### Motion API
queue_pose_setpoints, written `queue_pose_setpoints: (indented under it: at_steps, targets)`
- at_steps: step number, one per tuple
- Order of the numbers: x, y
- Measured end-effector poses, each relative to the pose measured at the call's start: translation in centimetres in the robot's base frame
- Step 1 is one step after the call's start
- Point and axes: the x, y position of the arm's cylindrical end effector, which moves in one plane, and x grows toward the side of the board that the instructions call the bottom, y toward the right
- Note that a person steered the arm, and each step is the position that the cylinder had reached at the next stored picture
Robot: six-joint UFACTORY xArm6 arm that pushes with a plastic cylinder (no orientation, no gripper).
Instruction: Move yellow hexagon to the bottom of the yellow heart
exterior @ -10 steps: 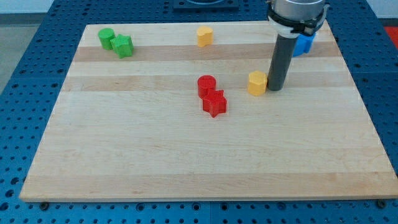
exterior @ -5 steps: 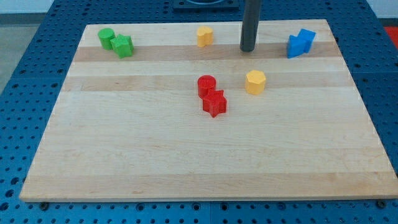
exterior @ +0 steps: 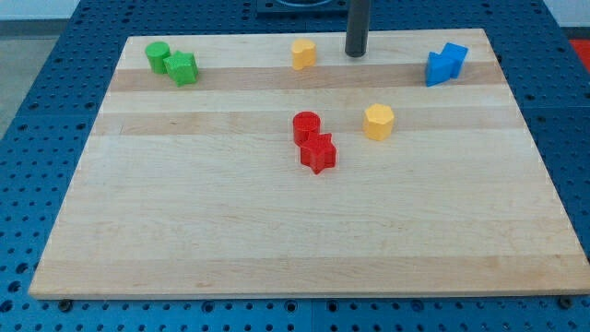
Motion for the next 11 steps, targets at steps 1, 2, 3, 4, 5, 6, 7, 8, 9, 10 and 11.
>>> queue_pose_setpoints:
  at_steps: [1,2,3,4,5,6,7,8,9,10,11]
  targets:
    - [-0.5,0.0]
    - [5.3,3.1]
    - [9.0,4.5]
    - [8.9,4.5]
    - [13.3,5.8]
    - [15.1,6.7]
    - [15.1,6.6]
    - [16.7,2.0]
    - [16.8,1.8]
    - [20.6,2.4]
    - [25.8,2.5]
